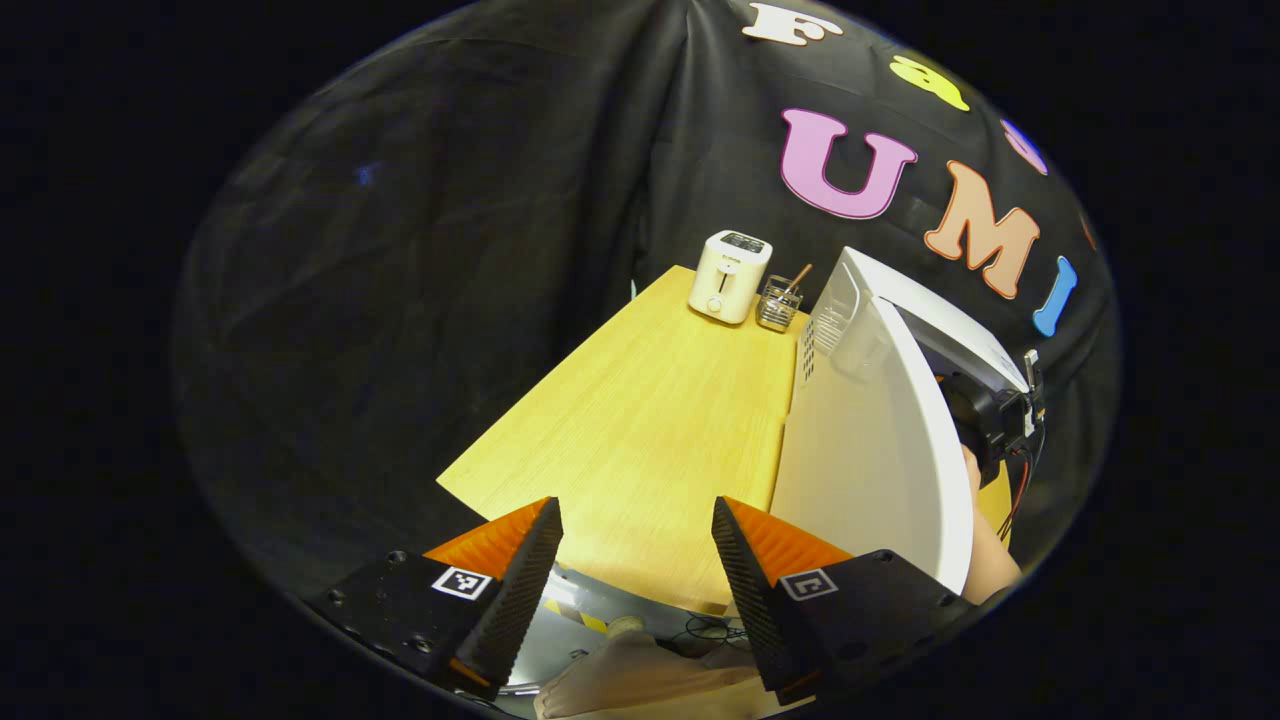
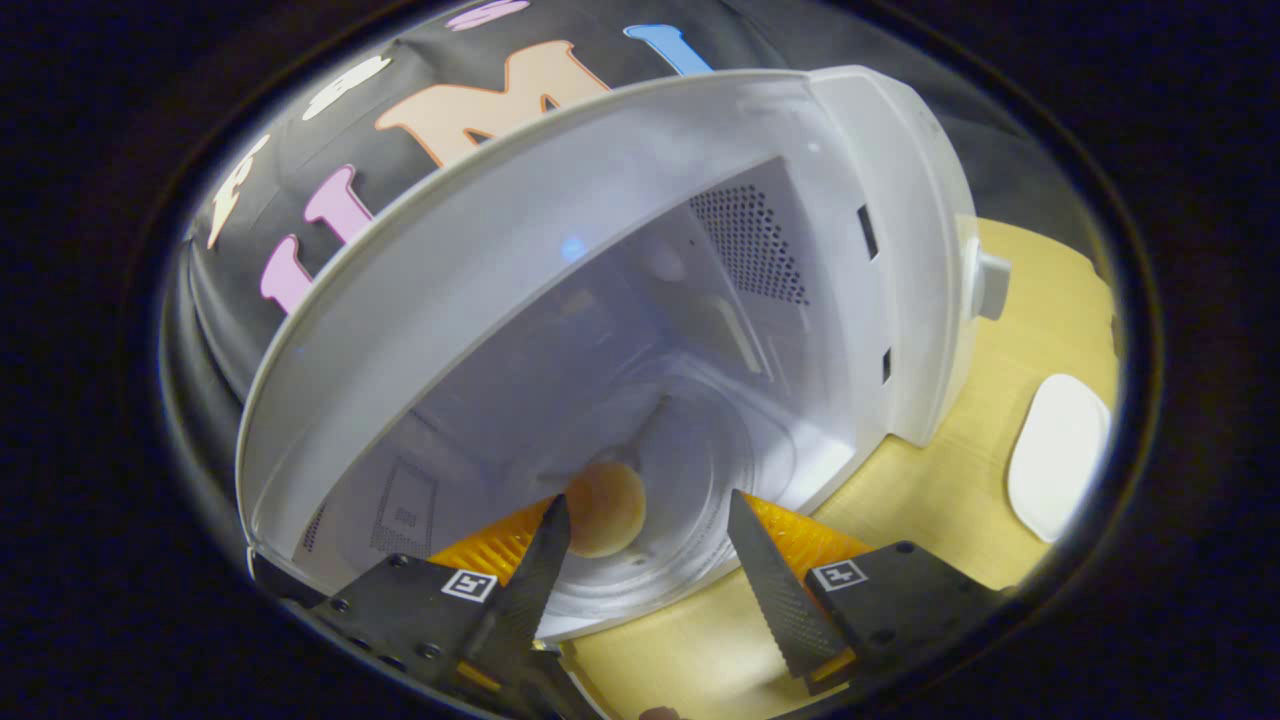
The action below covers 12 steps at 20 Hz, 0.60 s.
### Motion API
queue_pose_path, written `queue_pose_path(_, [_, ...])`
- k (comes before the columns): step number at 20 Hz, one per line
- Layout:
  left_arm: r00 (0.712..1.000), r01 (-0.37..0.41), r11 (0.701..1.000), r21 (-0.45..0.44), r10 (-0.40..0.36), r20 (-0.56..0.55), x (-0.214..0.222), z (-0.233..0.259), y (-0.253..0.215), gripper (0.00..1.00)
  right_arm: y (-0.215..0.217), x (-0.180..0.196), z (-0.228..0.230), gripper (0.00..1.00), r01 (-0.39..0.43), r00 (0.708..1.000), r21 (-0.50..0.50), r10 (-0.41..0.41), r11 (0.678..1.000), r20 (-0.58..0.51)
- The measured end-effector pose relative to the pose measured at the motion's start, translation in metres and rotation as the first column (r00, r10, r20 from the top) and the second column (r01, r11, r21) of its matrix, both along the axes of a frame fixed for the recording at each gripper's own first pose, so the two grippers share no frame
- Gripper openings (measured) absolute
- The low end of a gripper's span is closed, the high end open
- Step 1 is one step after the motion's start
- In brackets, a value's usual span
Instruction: Open the microwave oven with the left hand, put the food in, and close the microwave oven.
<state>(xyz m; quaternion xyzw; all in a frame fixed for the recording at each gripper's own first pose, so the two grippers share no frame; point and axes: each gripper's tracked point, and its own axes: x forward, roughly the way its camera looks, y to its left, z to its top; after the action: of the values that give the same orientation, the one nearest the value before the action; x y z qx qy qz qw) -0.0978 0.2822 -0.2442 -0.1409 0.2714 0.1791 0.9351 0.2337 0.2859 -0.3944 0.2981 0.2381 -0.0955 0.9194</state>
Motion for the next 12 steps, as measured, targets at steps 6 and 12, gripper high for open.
queue_pose_path(6, [0.996,0.089,0.996,0.014,-0.090,0.017,0.010,0.004,-0.019,0.39,-0.017,-0.035,0.020,0.98,-0.042,0.999,-0.043,0.043,0.998,0.029])
queue_pose_path(12, [0.989,0.146,0.989,0.002,-0.146,0.013,0.017,0.001,-0.030,0.01,-0.037,-0.078,0.051,0.97,-0.058,0.997,-0.080,0.062,0.995,0.051])
